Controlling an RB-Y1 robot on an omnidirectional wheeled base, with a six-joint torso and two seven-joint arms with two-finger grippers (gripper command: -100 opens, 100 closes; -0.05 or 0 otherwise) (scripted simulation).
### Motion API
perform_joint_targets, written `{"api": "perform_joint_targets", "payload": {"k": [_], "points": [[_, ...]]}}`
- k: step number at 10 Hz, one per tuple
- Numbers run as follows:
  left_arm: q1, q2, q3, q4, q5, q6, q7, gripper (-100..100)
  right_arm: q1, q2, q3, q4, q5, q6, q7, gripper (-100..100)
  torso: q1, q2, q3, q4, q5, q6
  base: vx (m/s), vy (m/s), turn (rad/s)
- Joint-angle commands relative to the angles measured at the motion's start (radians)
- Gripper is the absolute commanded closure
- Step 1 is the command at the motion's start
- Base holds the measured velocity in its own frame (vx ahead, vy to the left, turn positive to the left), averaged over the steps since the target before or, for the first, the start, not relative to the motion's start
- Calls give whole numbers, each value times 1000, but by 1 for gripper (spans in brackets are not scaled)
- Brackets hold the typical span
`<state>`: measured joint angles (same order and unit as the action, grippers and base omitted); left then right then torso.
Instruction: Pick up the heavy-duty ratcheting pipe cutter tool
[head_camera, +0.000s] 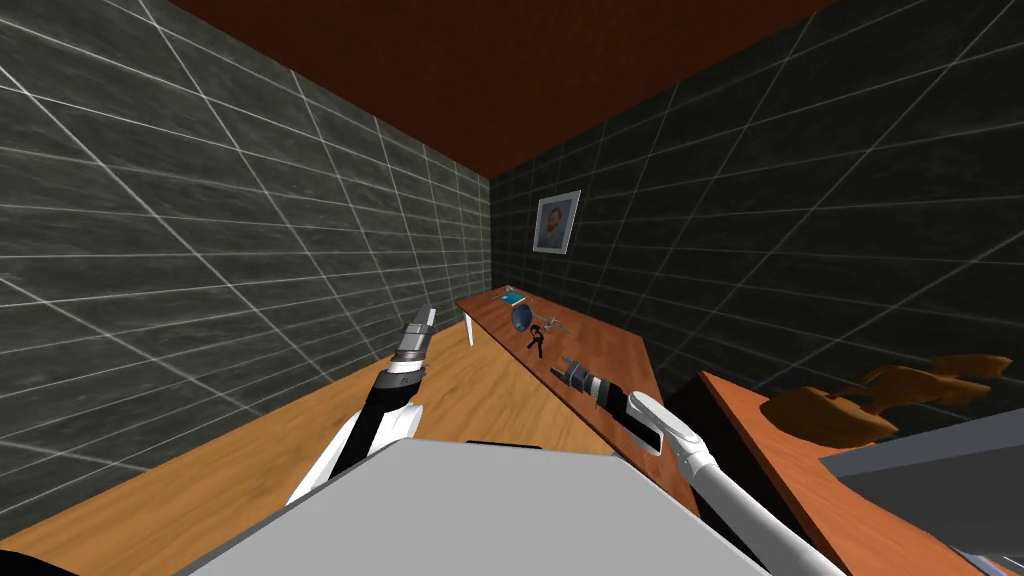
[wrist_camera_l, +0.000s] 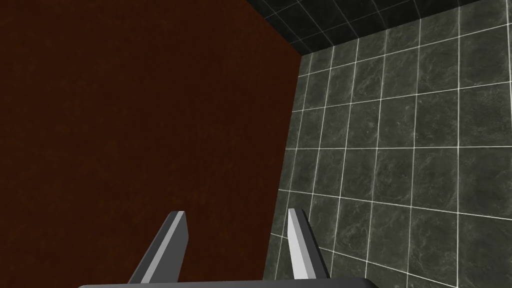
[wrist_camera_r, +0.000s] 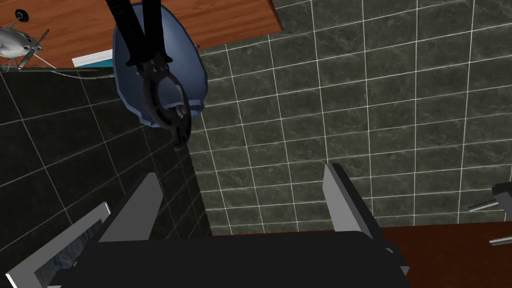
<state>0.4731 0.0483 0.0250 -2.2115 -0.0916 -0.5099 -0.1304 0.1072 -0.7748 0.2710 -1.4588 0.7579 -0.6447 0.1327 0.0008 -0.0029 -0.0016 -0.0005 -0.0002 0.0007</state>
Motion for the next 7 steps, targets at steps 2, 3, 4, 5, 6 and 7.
{"api": "perform_joint_targets", "payload": {"k": [2,3,4,5,6,7], "points": [[0,0,0,0,0,0,0,0,-41,-60,15,87,75,-22,38,-100,0,0,0,0,0,-1,20,24,280],[0,0,0,0,0,0,0,0,-41,-60,15,103,82,-22,38,-100,1,-1,-1,0,0,-1,23,18,105],[0,0,0,0,0,0,0,0,-59,-88,20,129,115,-32,53,-100,1,-1,-1,0,0,0,25,31,199],[0,0,0,0,0,0,0,0,-59,-88,20,147,115,-32,53,-100,1,-1,-1,0,0,-1,22,19,100],[0,0,0,0,0,0,0,0,-77,-114,25,187,146,-42,68,-100,1,-1,-1,0,0,0,21,28,210],[0,0,0,0,0,0,0,0,-77,-114,25,189,146,-42,68,-100,1,-1,0,0,0,0,23,15,102]]}}
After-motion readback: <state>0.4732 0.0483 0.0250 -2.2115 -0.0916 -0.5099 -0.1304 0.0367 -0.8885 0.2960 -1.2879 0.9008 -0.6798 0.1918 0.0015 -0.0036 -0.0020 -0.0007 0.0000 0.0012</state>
